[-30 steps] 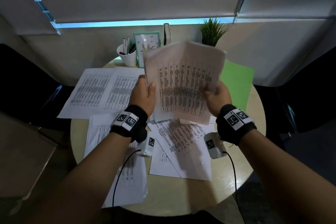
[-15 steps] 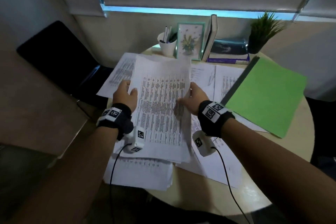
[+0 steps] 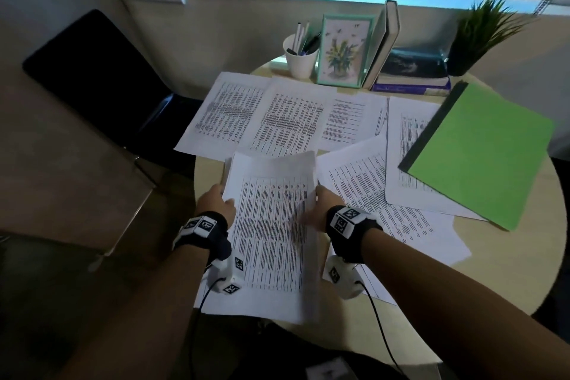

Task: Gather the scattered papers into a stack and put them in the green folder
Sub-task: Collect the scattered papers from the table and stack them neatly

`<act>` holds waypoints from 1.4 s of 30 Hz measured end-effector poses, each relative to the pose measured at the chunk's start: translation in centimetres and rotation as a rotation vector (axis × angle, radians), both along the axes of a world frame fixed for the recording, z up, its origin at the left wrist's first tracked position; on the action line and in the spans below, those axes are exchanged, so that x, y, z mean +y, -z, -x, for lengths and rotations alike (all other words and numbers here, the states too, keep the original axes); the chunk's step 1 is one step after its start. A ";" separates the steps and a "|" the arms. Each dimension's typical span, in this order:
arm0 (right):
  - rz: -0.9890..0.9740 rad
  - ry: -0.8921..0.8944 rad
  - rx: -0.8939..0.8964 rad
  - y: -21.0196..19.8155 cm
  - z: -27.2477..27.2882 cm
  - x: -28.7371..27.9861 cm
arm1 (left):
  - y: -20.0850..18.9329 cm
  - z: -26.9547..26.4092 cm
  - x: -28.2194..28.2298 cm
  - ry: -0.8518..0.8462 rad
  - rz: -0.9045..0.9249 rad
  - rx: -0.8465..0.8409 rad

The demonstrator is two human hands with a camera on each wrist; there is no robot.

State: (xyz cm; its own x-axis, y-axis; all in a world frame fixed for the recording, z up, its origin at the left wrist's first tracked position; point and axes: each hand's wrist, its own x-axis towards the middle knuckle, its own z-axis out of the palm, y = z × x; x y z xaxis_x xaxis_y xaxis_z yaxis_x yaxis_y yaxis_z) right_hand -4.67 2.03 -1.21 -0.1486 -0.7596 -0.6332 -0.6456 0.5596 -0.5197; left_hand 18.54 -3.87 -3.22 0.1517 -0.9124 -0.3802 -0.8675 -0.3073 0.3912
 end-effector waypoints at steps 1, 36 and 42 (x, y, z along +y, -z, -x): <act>-0.012 -0.003 -0.004 0.2 0.0 0.0 | 0.2 -0.2 0.0 0.002 -0.010 -0.003; 0.000 0.273 0.158 1.1 -2.9 -13.2 | 3.5 -7.0 -22.3 -0.050 -0.077 0.233; -0.023 0.284 0.082 0.8 -3.3 -14.4 | 2.6 -3.9 -22.1 0.102 0.160 0.240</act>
